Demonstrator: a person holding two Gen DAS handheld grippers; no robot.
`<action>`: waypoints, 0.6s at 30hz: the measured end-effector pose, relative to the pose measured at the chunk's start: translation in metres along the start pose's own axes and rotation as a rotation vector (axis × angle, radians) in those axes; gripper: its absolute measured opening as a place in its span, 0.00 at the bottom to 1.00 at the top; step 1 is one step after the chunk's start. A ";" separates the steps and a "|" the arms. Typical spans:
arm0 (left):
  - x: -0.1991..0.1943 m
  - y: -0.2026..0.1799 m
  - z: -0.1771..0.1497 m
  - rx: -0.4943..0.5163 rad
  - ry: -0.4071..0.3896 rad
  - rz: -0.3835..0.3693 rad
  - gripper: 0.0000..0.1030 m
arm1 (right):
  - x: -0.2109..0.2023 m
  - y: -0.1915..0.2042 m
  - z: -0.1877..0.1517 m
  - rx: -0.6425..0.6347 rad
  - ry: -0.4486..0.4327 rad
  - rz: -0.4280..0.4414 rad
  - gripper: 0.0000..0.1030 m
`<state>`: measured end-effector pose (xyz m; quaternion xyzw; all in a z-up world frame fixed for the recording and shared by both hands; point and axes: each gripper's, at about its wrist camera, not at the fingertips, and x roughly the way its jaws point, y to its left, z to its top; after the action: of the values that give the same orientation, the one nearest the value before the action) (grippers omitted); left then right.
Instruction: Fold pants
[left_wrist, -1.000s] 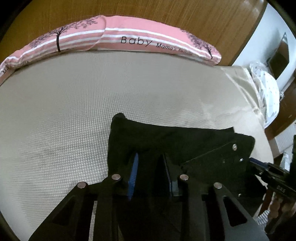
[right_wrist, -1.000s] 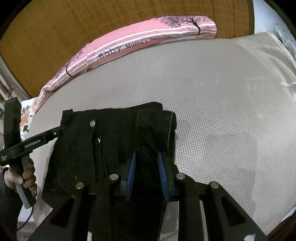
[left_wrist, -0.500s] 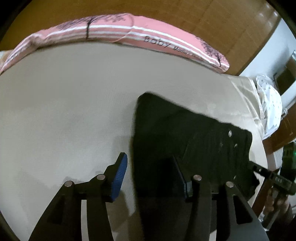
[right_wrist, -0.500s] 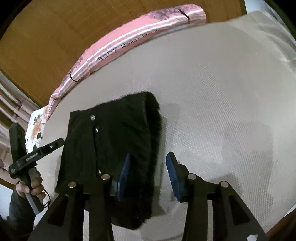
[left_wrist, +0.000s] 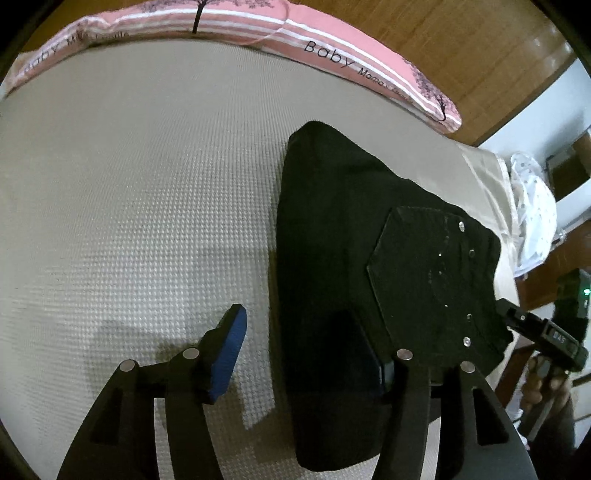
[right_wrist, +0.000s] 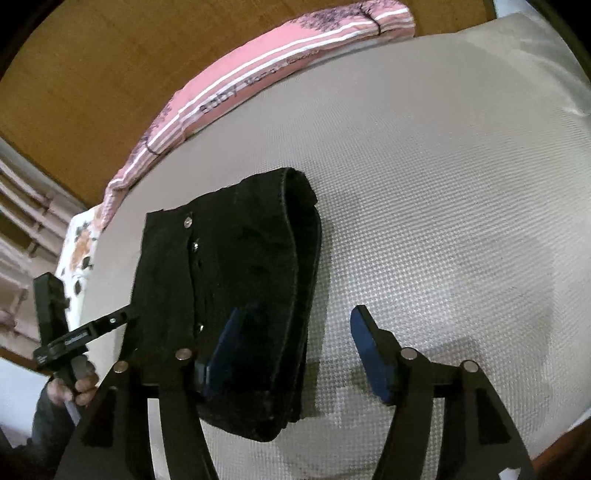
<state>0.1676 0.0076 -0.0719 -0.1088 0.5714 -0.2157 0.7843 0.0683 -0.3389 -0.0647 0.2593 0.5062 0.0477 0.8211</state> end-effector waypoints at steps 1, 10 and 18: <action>0.000 0.001 0.000 -0.006 0.001 -0.010 0.57 | 0.001 -0.004 0.001 -0.001 0.019 0.034 0.58; 0.004 0.009 0.004 -0.029 0.005 -0.083 0.57 | 0.021 -0.037 0.013 0.020 0.112 0.222 0.58; 0.014 0.004 0.014 -0.039 -0.033 -0.153 0.62 | 0.047 -0.034 0.028 0.007 0.158 0.398 0.58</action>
<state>0.1851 0.0031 -0.0812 -0.1712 0.5524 -0.2620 0.7726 0.1086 -0.3633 -0.1086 0.3524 0.5082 0.2273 0.7523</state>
